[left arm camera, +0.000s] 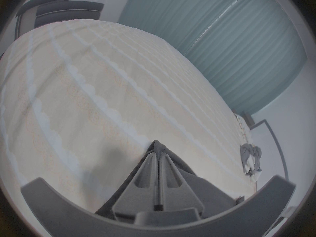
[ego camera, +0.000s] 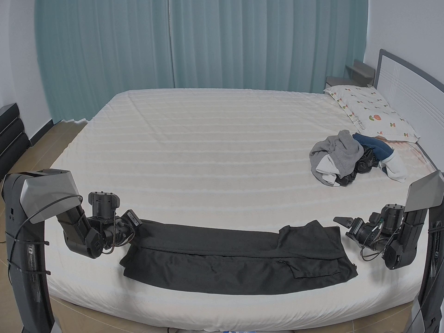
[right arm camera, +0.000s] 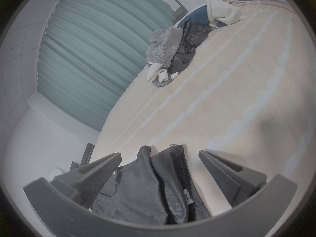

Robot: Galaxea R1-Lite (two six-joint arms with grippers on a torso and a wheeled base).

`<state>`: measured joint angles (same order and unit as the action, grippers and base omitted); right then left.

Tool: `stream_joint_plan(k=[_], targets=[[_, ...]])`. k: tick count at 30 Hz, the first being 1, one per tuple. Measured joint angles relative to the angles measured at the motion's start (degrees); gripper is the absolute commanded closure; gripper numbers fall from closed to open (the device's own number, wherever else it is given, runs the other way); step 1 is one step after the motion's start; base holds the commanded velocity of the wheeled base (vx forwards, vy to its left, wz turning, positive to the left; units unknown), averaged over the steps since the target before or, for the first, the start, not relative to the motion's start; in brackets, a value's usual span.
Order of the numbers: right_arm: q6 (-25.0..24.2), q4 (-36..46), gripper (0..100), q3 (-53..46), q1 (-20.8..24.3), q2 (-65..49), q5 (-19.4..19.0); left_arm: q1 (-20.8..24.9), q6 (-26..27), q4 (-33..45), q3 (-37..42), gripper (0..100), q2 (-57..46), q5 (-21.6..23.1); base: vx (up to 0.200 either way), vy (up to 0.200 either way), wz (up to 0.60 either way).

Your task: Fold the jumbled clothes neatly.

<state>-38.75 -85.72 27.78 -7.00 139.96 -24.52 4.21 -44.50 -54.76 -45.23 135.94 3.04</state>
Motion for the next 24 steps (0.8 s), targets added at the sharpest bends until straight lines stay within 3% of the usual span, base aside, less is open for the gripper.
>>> stream_joint_plan(k=[4,15,24], targets=[[-2.07,0.46,0,0.07,-0.09,-0.52,0.00,0.01,-3.12,-2.66,-0.44,100,0.44,-0.17,0.000,0.000,0.00],[-2.68,0.66,0,0.27,0.33,-0.79,-0.17,0.11,-3.58,-2.80,-0.48,100,1.13,-0.24,0.000,0.000,0.00],[-3.63,0.71,0,0.18,3.36,-1.04,-0.04,0.00,-3.71,-2.80,-0.52,100,1.22,-0.17,0.000,0.000,0.00]])
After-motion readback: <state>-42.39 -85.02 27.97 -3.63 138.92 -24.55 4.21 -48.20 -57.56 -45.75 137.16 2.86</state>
